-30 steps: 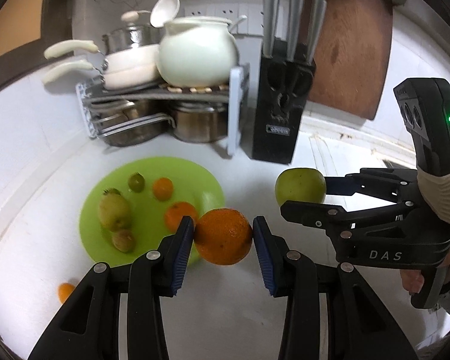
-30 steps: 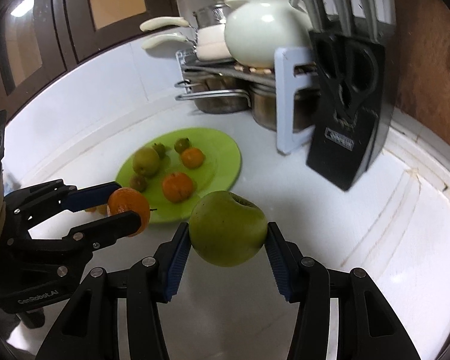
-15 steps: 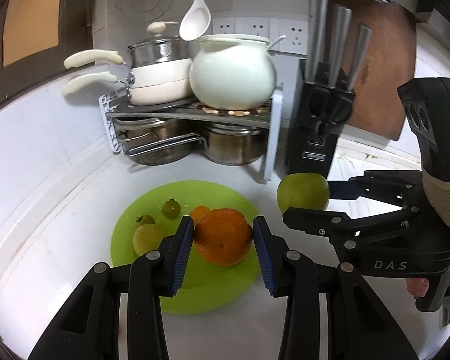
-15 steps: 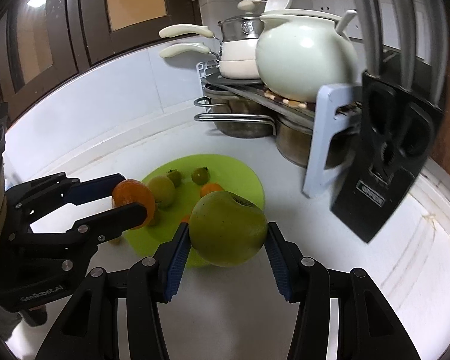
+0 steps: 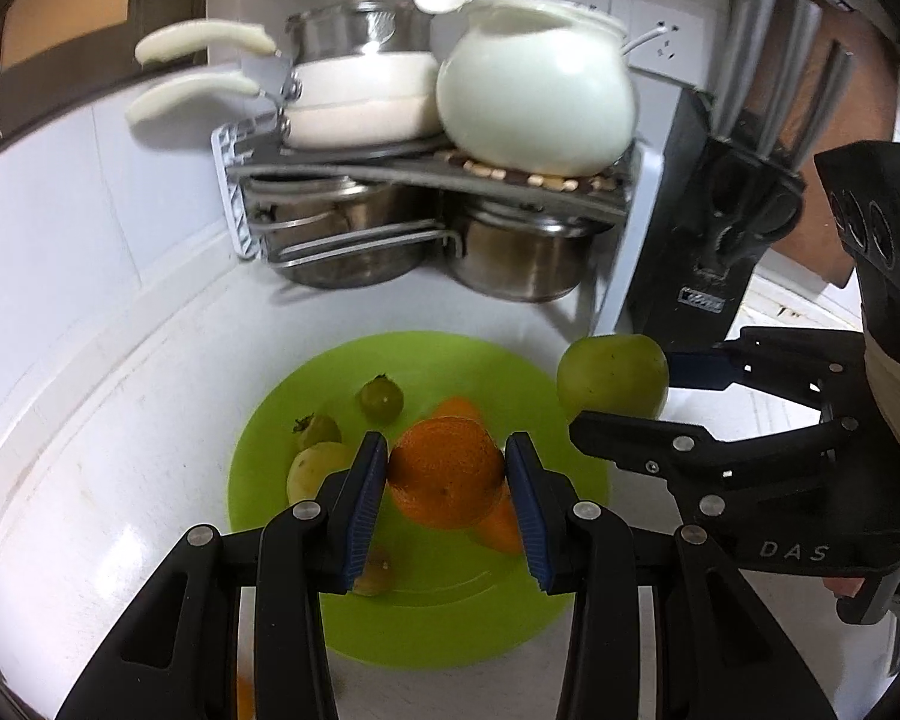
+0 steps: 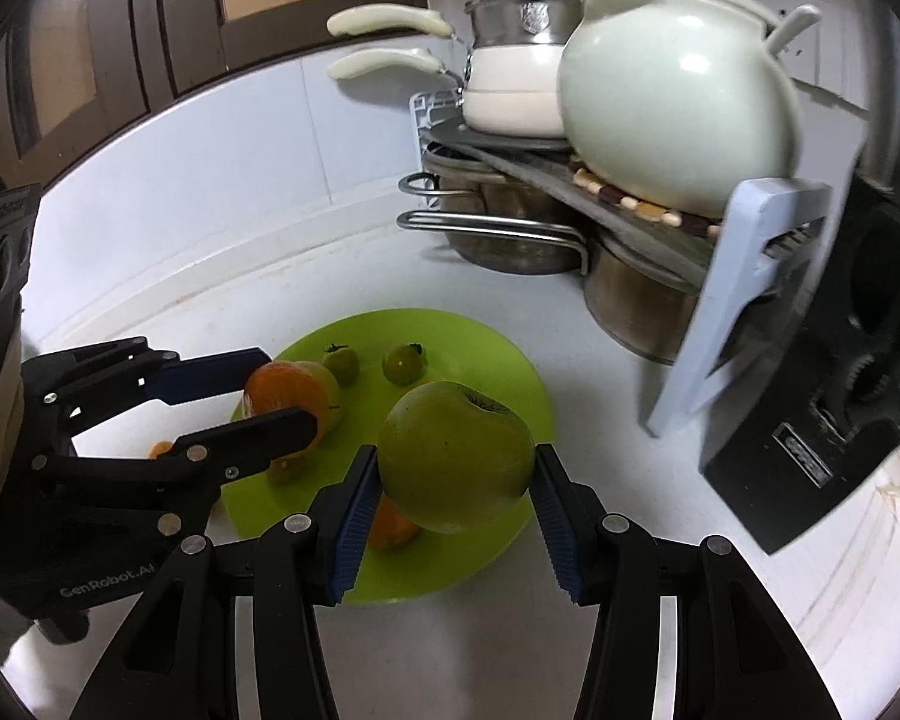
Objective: Organize fruits
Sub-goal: 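Carry orange and green apple onto the green plate and open both tools, then withdraw both tools toward the last orange and brown kiwi, then grasp the orange with the left tool while the right tool grasps the kiwi, then carry orange and kiwi over the green plate and open both tools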
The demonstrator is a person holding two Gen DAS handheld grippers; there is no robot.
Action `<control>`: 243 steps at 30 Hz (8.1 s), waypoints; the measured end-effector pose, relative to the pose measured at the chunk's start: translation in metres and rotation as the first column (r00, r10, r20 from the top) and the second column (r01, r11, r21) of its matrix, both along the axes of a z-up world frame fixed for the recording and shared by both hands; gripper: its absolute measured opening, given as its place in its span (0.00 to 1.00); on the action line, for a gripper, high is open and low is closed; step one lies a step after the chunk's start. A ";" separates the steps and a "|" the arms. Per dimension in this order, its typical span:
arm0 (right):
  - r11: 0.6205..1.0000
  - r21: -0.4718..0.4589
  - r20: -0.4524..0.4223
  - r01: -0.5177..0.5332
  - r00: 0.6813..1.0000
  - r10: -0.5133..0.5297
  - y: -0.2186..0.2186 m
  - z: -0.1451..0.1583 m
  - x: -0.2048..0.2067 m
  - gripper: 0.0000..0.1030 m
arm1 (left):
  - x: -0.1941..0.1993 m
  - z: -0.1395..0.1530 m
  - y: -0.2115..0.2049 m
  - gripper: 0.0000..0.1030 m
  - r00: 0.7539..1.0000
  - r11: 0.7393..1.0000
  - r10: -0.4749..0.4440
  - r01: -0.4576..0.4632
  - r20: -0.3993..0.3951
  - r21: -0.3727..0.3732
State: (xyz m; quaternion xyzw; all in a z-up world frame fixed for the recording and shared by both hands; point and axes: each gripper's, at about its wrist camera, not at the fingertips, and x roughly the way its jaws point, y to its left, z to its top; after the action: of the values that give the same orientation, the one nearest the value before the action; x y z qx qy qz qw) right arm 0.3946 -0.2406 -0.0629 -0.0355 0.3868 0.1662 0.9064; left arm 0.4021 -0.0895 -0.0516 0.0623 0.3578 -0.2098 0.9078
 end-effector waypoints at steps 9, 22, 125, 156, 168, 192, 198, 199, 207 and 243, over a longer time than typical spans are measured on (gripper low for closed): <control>1.000 0.009 -0.070 -0.001 0.998 0.001 0.004 -0.024 0.022 0.50 | 0.009 -0.013 0.003 0.39 0.999 1.000 0.007 -0.007 -0.037 0.016; 1.000 0.020 -0.114 0.009 0.993 -0.006 0.009 -0.037 0.026 0.51 | 0.005 -0.015 0.006 0.42 0.999 0.999 0.028 -0.027 -0.036 0.016; 0.977 0.038 -0.149 -0.209 0.966 0.212 0.154 -0.075 -0.043 0.29 | -0.057 -0.064 0.128 0.35 0.999 0.999 -0.018 0.020 -0.051 0.040; 0.977 0.017 -0.098 -0.210 0.973 0.211 0.175 -0.067 -0.048 0.29 | -0.086 -0.049 0.160 0.33 0.978 0.979 0.204 -0.205 -0.052 -0.015; 0.979 0.029 -0.036 -0.202 0.979 0.202 0.167 -0.038 -0.071 0.29 | -0.107 -0.023 0.153 0.33 0.979 0.978 0.203 -0.204 -0.011 -0.050; 0.993 0.070 0.123 -0.093 0.989 0.084 0.104 0.029 -0.135 0.29 | -0.148 0.033 0.104 0.33 0.986 0.988 0.132 -0.122 0.100 -0.096; 0.995 0.081 0.158 -0.061 0.986 0.048 0.086 0.042 -0.136 0.29 | -0.146 0.044 0.088 0.33 0.986 0.991 0.101 -0.089 0.130 -0.096; 0.995 0.082 0.164 -0.054 0.986 0.040 0.083 0.044 -0.136 0.29 | -0.145 0.045 0.085 0.33 0.987 0.992 0.097 -0.084 0.131 -0.097; 0.995 0.097 0.190 -0.013 0.982 -0.005 0.061 0.057 -0.130 0.29 | -0.130 0.057 0.065 0.33 0.987 0.993 0.080 -0.067 0.141 -0.092; 0.998 0.060 0.127 0.019 0.992 -0.027 0.021 0.046 -0.015 0.29 | -0.012 0.043 0.018 0.33 0.996 0.995 0.084 -0.082 0.028 -0.054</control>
State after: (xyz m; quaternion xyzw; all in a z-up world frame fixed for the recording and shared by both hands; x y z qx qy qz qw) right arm 0.3801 -0.2199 -0.0166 -0.0148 0.3234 0.1645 0.9317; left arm 0.3905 -0.0713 -0.0090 0.0267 0.3405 -0.1803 0.9224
